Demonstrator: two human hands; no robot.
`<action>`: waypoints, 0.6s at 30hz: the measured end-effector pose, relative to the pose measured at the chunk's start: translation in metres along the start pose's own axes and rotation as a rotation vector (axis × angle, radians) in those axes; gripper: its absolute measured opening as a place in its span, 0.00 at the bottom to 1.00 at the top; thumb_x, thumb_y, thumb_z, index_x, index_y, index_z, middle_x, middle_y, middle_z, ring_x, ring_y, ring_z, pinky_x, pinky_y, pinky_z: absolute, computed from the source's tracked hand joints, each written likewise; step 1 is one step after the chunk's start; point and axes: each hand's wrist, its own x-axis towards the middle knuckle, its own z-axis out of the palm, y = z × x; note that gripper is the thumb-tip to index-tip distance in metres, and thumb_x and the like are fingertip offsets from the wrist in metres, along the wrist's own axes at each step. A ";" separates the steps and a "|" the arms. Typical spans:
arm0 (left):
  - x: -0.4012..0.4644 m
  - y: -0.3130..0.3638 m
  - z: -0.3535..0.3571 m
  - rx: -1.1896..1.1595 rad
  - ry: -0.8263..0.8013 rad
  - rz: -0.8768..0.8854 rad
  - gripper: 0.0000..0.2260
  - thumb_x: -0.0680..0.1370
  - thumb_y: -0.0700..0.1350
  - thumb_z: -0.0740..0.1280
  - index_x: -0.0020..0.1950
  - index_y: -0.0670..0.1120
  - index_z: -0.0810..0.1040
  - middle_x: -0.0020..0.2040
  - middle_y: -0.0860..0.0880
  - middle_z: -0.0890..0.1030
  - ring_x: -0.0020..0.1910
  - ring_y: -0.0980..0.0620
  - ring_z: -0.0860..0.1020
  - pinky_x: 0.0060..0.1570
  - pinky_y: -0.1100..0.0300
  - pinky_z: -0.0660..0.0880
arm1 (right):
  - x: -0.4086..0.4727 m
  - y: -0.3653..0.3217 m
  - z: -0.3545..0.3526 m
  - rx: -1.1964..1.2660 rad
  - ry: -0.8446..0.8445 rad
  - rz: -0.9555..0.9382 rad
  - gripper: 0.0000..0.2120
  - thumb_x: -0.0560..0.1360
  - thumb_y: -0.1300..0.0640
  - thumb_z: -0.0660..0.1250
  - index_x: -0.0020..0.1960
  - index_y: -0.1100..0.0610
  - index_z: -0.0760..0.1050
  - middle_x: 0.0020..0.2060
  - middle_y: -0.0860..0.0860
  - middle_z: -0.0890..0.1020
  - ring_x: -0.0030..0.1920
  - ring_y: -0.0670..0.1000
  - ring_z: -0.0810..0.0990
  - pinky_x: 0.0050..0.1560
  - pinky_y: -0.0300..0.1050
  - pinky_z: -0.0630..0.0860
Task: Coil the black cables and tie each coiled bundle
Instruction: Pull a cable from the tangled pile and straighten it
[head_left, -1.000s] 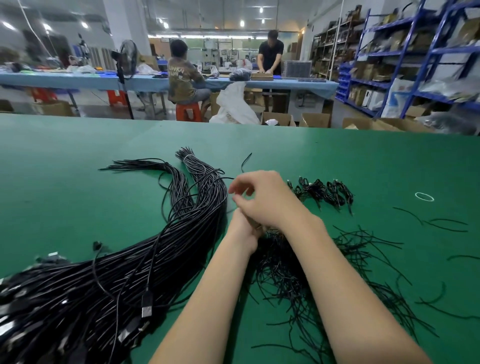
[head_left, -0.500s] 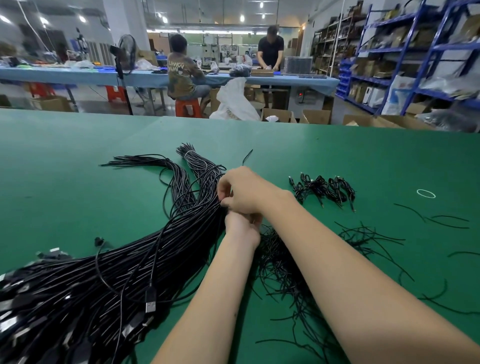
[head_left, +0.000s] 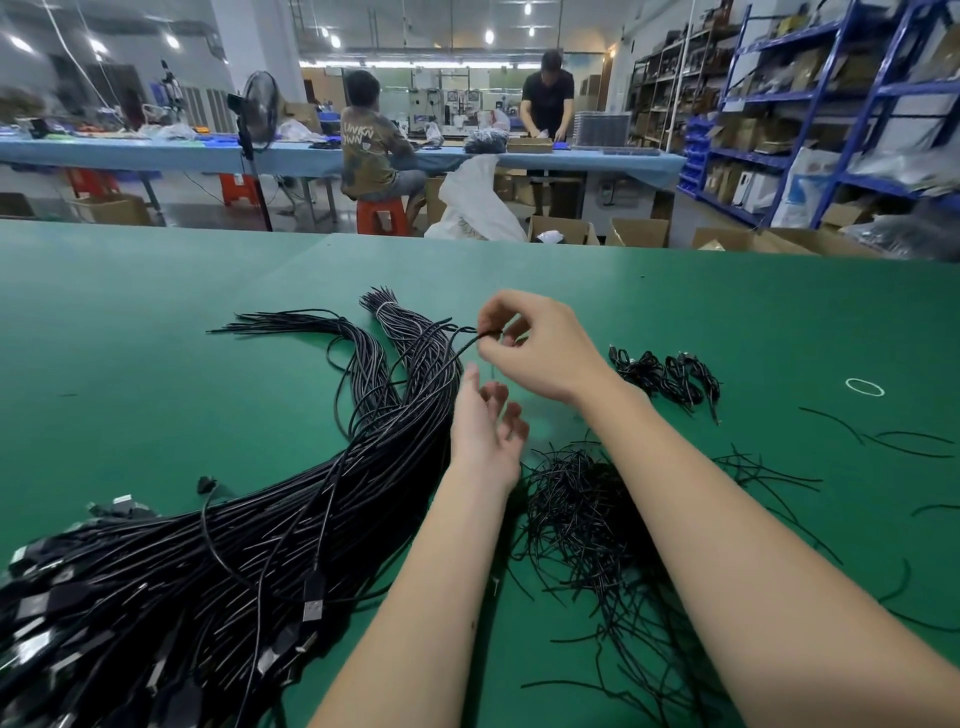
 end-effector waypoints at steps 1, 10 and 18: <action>0.004 0.000 0.000 -0.016 -0.001 -0.004 0.18 0.80 0.61 0.62 0.44 0.47 0.72 0.41 0.51 0.75 0.37 0.55 0.72 0.34 0.62 0.67 | 0.001 -0.001 -0.004 0.015 0.025 0.006 0.06 0.72 0.61 0.70 0.42 0.50 0.79 0.39 0.43 0.81 0.35 0.45 0.74 0.42 0.35 0.74; 0.016 0.004 -0.010 -0.285 -0.004 -0.036 0.27 0.79 0.67 0.57 0.52 0.44 0.78 0.32 0.50 0.80 0.24 0.53 0.74 0.25 0.66 0.68 | 0.008 -0.011 -0.061 0.289 0.284 0.113 0.16 0.75 0.68 0.63 0.38 0.50 0.78 0.38 0.47 0.79 0.36 0.46 0.76 0.40 0.45 0.80; 0.009 0.005 -0.007 -0.224 -0.124 -0.118 0.20 0.82 0.59 0.59 0.47 0.42 0.75 0.35 0.48 0.76 0.26 0.55 0.70 0.22 0.67 0.65 | -0.013 0.014 -0.150 0.163 0.626 0.381 0.11 0.78 0.64 0.62 0.46 0.51 0.78 0.46 0.48 0.80 0.44 0.50 0.81 0.48 0.46 0.83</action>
